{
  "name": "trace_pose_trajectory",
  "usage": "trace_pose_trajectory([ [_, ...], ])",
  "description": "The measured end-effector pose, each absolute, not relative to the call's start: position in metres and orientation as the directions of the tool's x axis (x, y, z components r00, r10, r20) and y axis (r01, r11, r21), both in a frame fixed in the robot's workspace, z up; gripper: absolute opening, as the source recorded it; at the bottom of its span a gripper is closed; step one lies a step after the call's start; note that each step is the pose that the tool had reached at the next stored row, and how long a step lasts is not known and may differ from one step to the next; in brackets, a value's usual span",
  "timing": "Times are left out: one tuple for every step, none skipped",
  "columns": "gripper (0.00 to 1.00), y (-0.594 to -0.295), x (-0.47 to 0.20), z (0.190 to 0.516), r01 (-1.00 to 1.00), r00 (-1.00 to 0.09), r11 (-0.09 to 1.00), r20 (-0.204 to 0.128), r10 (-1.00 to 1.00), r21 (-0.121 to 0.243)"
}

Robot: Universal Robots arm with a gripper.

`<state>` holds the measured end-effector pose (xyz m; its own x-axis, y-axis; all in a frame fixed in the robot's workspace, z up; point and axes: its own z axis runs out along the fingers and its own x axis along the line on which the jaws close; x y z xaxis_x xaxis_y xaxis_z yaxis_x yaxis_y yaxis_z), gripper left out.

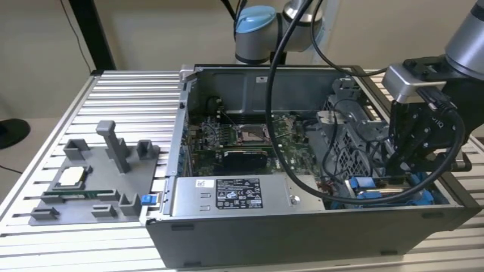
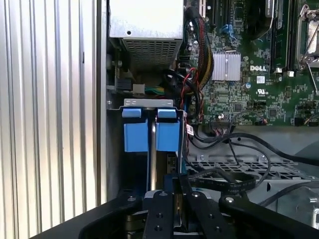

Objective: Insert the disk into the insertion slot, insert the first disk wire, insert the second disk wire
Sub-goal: 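Insert the second disk wire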

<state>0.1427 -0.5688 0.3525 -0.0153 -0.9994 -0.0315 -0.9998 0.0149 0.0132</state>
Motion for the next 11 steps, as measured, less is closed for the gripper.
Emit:
trace_pose_trajectory([
  [0.00,-0.5688,0.1427,0.3526,-1.000,-0.015,0.015,-0.031,-0.999,0.013],
  [0.00,-0.5689,0.1427,0.3526,-1.000,-0.015,0.015,-0.031,-0.999,0.013],
  [0.00,-0.5689,0.1426,0.3523,-1.000,-0.015,0.015,-0.031,-0.999,0.013],
  [0.00,-0.5688,0.1426,0.3519,-1.000,-0.015,0.015,-0.031,-0.999,0.013],
  [0.00,-0.5689,0.1426,0.3518,-1.000,-0.015,0.015,-0.032,-0.999,0.013],
  [0.00,-0.5688,0.1426,0.3516,-1.000,-0.015,0.015,-0.032,-0.999,0.013],
  [0.00,-0.5688,0.1427,0.3513,-1.000,-0.015,0.015,-0.032,-0.999,0.013],
  [0.00,-0.5688,0.1427,0.3510,-1.000,-0.015,0.015,-0.031,-0.999,0.013],
  [0.00,-0.5689,0.1427,0.3506,-1.000,-0.015,0.015,-0.031,-0.999,0.013],
  [0.00,-0.5688,0.1427,0.3501,-1.000,-0.015,0.015,-0.031,-0.999,0.013],
  [0.00,-0.5688,0.1427,0.3496,-1.000,-0.015,0.015,-0.032,-0.999,0.012],
])
